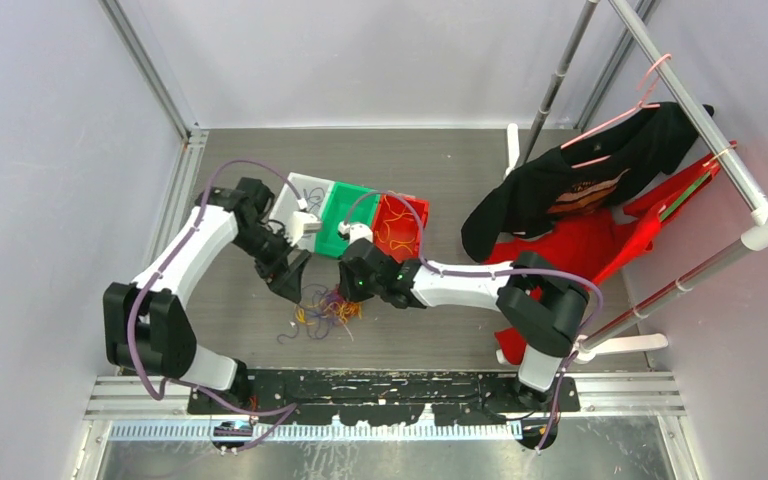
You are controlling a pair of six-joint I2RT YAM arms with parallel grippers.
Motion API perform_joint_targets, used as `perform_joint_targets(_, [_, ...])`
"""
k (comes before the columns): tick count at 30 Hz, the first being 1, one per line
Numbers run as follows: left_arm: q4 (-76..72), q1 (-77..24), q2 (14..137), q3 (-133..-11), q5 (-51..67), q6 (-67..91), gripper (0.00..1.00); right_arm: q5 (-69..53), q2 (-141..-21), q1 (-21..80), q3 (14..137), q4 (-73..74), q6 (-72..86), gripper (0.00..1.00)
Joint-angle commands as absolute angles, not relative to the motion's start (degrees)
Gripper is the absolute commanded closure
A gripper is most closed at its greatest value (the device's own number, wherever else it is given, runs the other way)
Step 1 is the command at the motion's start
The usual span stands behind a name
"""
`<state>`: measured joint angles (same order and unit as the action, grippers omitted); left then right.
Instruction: Untangle the cables
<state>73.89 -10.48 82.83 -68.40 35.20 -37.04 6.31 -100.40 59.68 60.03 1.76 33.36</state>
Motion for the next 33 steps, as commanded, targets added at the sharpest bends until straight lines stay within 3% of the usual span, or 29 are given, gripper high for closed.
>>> perform_joint_targets(1, [62.75, -13.63, 85.08, -66.88, 34.06, -34.52, 0.29, 4.66, -95.60, 59.86, 55.42, -8.72, 35.22, 0.85])
perform_joint_targets(5, [60.95, -14.28, 88.11, -67.03, 35.26, -33.70, 0.37, 3.42, -93.69, 59.85, 51.75, -15.01, 36.27, 0.89])
perform_joint_targets(16, [57.72, -18.93, 92.64, -65.99, 35.89, -32.19, 0.47, 1.65, -92.47, 59.86, 47.02, -23.32, 36.91, 0.99])
perform_joint_targets(22, [56.43, -19.29, 94.60, -65.29, 34.92, -32.10, 0.54, 2.79, -91.23, 59.85, 44.82, -25.13, 36.99, 0.99])
perform_joint_targets(33, [49.87, -20.91, 93.96, -61.31, 33.91, -28.60, 0.56, 4.04, -89.73, 59.85, 40.91, -28.39, 38.11, 0.99])
